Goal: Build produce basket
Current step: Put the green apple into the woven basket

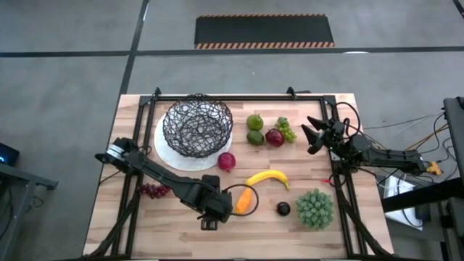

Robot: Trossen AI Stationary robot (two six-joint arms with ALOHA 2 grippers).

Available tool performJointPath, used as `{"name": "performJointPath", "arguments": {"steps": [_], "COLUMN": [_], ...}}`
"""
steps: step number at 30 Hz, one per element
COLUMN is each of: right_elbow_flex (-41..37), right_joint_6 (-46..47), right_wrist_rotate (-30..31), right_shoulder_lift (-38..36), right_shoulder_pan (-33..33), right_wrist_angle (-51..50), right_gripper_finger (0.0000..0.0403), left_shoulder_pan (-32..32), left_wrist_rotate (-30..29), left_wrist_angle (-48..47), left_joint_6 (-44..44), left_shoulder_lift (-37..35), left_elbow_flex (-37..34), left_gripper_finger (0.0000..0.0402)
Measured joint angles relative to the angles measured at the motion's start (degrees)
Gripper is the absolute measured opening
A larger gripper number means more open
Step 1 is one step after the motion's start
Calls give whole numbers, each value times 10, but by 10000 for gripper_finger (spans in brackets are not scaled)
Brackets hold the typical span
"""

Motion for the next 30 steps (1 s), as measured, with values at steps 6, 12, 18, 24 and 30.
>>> {"name": "performJointPath", "arguments": {"steps": [6,12,18,24,30], "right_elbow_flex": [0,0,0,0,0], "right_joint_6": [0,0,0,1,1], "right_wrist_rotate": [0,-1,-2,-12,-12], "right_shoulder_lift": [0,0,0,0,0], "right_shoulder_pan": [0,0,0,0,0], "right_wrist_angle": [0,1,0,-2,-2], "right_gripper_finger": [249,249,249,249,249], "left_shoulder_pan": [7,7,7,8,8], "left_wrist_rotate": [2,3,4,8,12], "left_wrist_angle": [-6,-5,10,41,69], "left_joint_6": [-99,-63,-51,-51,-52], "left_shoulder_lift": [0,0,2,2,2], "left_elbow_flex": [-2,-5,-28,-61,-83], "left_gripper_finger": [273,332,351,352,352]}}
